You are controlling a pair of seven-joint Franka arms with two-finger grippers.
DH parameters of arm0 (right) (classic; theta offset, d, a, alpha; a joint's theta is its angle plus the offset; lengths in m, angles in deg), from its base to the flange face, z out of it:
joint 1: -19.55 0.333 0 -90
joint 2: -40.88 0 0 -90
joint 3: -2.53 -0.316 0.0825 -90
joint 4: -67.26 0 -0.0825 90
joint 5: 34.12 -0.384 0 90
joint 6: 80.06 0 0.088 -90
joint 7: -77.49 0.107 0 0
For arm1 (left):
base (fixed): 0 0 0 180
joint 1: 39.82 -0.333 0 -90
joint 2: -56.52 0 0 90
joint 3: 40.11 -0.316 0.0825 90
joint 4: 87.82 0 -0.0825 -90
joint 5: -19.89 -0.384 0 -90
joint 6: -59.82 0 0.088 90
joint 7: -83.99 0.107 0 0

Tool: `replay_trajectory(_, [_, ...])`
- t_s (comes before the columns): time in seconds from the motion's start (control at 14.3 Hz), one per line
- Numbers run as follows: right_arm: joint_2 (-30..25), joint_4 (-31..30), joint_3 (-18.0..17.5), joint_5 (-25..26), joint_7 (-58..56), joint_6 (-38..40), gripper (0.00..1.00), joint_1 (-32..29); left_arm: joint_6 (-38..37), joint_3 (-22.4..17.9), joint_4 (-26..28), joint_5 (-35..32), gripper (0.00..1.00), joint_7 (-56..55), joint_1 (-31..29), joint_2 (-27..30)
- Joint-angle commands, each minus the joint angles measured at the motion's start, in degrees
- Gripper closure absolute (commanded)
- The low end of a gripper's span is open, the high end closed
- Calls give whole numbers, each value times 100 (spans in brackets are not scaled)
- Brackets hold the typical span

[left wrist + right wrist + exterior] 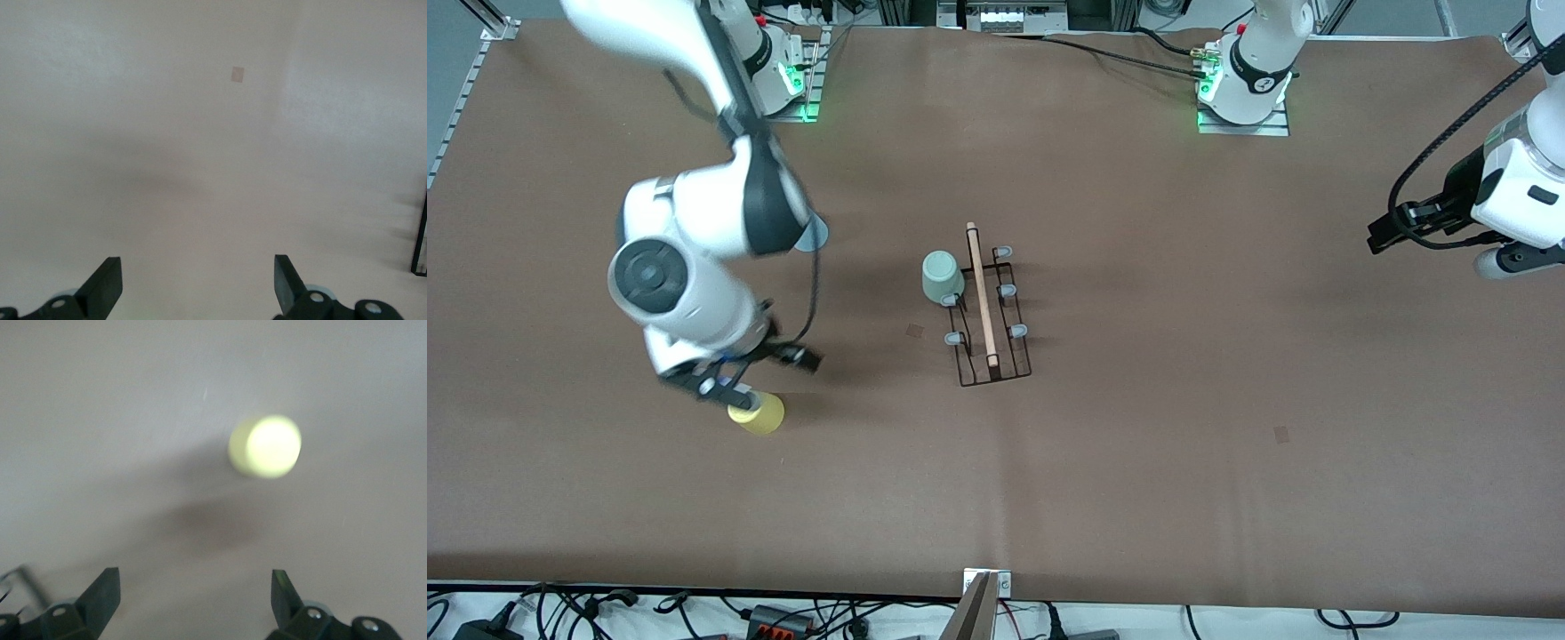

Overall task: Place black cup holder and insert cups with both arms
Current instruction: 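Lower the right gripper onto the yellow cup and close it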

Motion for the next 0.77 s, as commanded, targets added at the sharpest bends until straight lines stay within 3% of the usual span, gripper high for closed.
replay_trajectory(0.0, [466, 296, -13, 102, -509, -387, 0, -241, -119, -581, -2, 95, 0, 119, 541, 92])
replay_trajectory(0.21, [765, 296, -22, 76, -1124, -871, 0, -444, -163, -608, 138, 104, 0, 101, 585, 197])
replay_trajectory(0.7, [1126, 260, -48, -74, -1961, -890, 0, -646, -137, -599, 68, 95, 0, 119, 489, 31])
